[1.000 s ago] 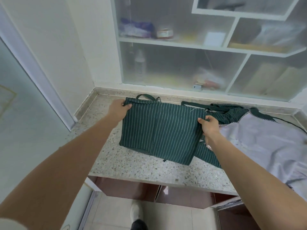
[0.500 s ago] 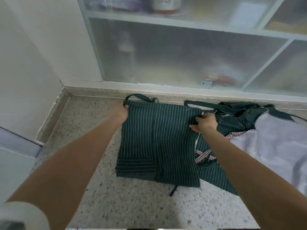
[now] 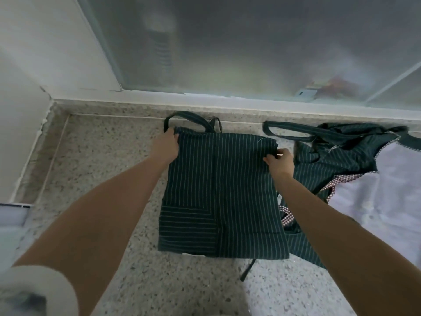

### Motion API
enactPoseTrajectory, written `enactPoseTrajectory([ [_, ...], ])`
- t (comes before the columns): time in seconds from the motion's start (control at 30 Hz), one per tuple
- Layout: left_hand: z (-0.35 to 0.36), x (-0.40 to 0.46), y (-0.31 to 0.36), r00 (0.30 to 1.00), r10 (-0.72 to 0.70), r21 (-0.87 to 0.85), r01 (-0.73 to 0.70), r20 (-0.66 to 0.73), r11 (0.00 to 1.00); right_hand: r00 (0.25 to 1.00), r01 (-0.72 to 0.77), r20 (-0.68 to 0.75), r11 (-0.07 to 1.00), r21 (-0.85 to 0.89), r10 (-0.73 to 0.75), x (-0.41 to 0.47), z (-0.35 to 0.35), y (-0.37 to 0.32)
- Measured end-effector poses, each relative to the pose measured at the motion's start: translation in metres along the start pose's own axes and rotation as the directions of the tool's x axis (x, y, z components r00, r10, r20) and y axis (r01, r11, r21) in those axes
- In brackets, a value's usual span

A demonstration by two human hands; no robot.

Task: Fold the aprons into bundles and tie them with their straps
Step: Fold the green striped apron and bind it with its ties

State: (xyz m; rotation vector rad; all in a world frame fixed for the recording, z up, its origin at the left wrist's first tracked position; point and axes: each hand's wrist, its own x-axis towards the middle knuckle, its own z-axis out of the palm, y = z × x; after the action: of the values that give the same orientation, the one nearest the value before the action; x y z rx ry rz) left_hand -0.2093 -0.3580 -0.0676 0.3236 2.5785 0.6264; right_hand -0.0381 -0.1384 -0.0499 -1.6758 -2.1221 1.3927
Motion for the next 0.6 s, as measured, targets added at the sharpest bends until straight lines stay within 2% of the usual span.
enactPoseTrajectory([
  [0.17, -0.001, 0.017, -0.003, 1.000, 0.004, 0.098, -0.007, 0.026, 0.995, 0.999, 0.040, -0.017, 0.995, 0.086, -0.039, 0.005, 0.010, 0.004],
  [0.3, 0.004, 0.020, -0.009, 1.000, -0.020, 0.100, 0.018, 0.015, 0.995, 0.978, 0.140, 0.163, 0.990, -0.028, -0.134, 0.006, 0.018, 0.006],
  [0.37, 0.007, 0.019, -0.009, 0.999, -0.052, 0.105, 0.052, -0.003, 0.993, 0.940, 0.286, 0.253, 0.935, -0.210, -0.230, 0.002, 0.022, 0.010],
  [0.43, 0.011, 0.012, -0.004, 0.995, -0.094, 0.009, 0.094, -0.025, 0.995, 0.879, 0.447, 0.336, 0.830, -0.334, -0.338, -0.006, 0.026, 0.015],
  [0.5, 0.014, 0.002, -0.002, 0.995, -0.092, -0.097, 0.088, -0.041, 0.991, 0.813, 0.559, 0.423, 0.738, -0.379, -0.399, -0.016, 0.030, 0.021],
  [0.6, 0.016, -0.018, -0.005, 0.997, -0.060, -0.256, 0.071, 0.050, 0.964, 0.769, 0.600, 0.537, 0.680, -0.422, -0.346, -0.029, 0.034, 0.029],
])
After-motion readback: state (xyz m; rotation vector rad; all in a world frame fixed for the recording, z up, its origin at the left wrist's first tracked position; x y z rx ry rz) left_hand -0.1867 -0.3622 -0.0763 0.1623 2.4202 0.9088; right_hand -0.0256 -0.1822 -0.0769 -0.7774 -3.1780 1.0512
